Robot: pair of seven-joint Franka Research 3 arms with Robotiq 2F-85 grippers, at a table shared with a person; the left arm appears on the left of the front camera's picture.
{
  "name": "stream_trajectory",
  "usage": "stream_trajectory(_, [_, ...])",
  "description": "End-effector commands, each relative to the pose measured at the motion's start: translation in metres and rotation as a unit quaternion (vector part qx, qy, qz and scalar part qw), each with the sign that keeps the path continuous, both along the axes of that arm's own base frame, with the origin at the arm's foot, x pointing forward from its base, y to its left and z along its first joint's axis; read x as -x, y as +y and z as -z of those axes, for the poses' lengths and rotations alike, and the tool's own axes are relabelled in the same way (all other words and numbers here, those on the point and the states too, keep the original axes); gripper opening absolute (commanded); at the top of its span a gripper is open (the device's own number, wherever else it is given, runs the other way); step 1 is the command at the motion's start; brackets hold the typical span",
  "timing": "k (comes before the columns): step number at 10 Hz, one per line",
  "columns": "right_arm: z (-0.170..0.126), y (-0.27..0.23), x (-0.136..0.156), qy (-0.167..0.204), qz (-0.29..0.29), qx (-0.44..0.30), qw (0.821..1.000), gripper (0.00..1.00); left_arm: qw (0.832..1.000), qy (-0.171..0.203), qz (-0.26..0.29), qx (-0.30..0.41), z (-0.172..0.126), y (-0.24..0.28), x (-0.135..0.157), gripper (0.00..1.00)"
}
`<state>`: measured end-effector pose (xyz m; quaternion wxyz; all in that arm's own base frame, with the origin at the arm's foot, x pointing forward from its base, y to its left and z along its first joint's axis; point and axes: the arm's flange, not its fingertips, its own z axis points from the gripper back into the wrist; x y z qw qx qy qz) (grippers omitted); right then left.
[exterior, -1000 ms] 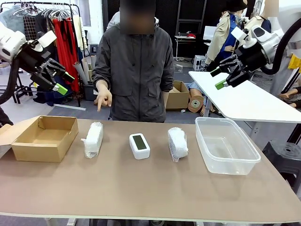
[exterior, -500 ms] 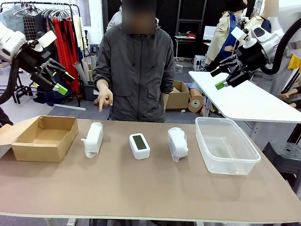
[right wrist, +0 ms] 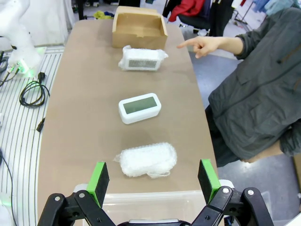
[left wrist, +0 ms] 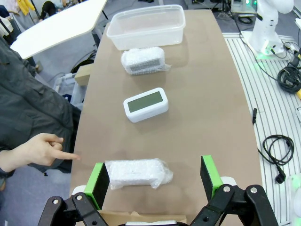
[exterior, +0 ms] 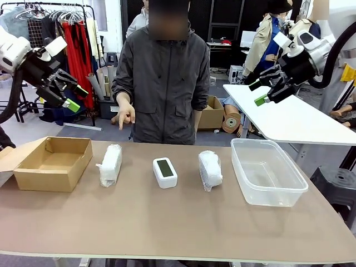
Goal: Separate and place wrapped and unwrapped clocks.
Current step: Pick up the Digital clock indicated by the person.
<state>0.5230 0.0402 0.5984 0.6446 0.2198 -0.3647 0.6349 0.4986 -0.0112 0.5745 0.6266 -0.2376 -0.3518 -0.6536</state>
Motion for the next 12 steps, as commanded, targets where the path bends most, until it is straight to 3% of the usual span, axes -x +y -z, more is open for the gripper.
stream_trajectory(1, [0.000, -0.001, 0.000, -0.002, 0.001, 0.005, 1.000, 1.00, 0.997, 0.026, -0.042, -0.052, -0.004, -0.007, 0.008, 1.00])
stream_trajectory(3, [0.000, -0.001, 0.000, -0.002, 0.001, 0.005, 1.000, 1.00, 0.983, 0.077, -0.111, -0.126, -0.019, -0.024, 0.014, 1.00])
stream_trajectory(5, [0.000, -0.001, 0.000, -0.002, 0.001, 0.005, 1.000, 1.00, 0.948, 0.129, -0.212, -0.198, -0.029, -0.054, 0.017, 1.00])
stream_trajectory(6, [0.000, -0.001, 0.000, -0.002, 0.001, 0.005, 1.000, 1.00, 0.924, 0.157, -0.261, -0.230, -0.025, -0.070, 0.020, 1.00])
stream_trajectory(9, [0.000, -0.001, 0.000, -0.002, 0.001, 0.005, 1.000, 1.00, 0.885, 0.187, -0.346, -0.250, 0.010, -0.108, 0.010, 1.00])
stream_trajectory(10, [0.000, -0.001, 0.000, -0.002, 0.001, 0.005, 1.000, 1.00, 0.884, 0.165, -0.364, -0.242, 0.019, -0.117, 0.010, 1.00])
stream_trajectory(11, [0.000, -0.001, 0.000, -0.002, 0.001, 0.005, 1.000, 1.00, 0.902, 0.180, -0.326, -0.217, 0.020, -0.117, 0.011, 1.00])
stream_trajectory(12, [0.000, -0.001, 0.000, -0.002, 0.001, 0.005, 1.000, 1.00, 0.886, 0.180, -0.344, -0.252, 0.013, -0.117, 0.013, 1.00])
